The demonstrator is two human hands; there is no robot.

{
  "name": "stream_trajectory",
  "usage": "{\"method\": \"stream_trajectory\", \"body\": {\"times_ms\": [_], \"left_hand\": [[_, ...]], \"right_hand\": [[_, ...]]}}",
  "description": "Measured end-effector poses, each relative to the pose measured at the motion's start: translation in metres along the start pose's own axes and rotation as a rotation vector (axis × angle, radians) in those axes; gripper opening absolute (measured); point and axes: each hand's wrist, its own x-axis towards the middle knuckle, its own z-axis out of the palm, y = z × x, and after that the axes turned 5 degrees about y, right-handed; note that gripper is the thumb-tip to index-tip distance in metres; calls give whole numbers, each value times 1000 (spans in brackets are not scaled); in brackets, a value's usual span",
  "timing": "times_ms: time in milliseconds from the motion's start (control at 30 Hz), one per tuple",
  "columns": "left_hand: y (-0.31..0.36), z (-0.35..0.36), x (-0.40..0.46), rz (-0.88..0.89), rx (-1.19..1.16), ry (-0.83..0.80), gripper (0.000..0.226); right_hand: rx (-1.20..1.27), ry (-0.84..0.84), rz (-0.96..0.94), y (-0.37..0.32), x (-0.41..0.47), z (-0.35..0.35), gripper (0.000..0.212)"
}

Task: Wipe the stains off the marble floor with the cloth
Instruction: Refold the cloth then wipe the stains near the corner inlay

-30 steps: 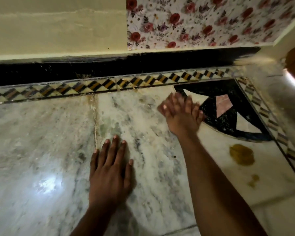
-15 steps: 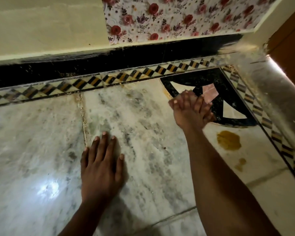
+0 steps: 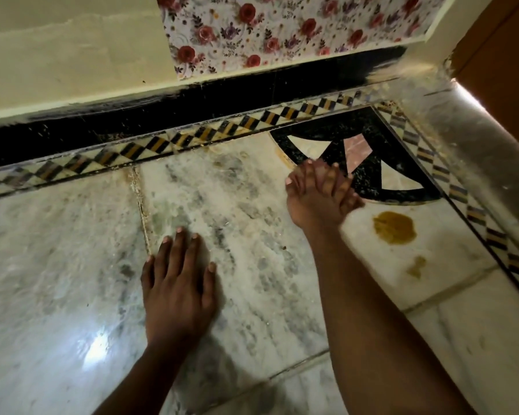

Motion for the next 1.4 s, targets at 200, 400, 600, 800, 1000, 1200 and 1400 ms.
{"method": "stream_trajectory", "body": {"times_ms": [200,400,600,800,1000,1200,1400], "left_hand": [[1,-2,0,9,22,-29,69],[1,-3,1,26,33,-45,69],[2,-3,0,26,43,-36,69],[1,-3,-1,29,42,-29,68],[2,-4,0,13,33,-37,69],[1,-2,0,16,32,-56,70],[1,-3,-1,12,18,-67,70]], "right_hand": [[-48,116,-538,27,-70,20,60],[924,-65,-311,25,-91,-11,50],[1811,-518,260,23,-107,-56,54],[1588,-315,429,37,-111,-47,15],[1599,-288,230,32,-106,-70,18],[257,552,16,58,-94,-47,38],[42,229,-349,38,-104,1,67]]}}
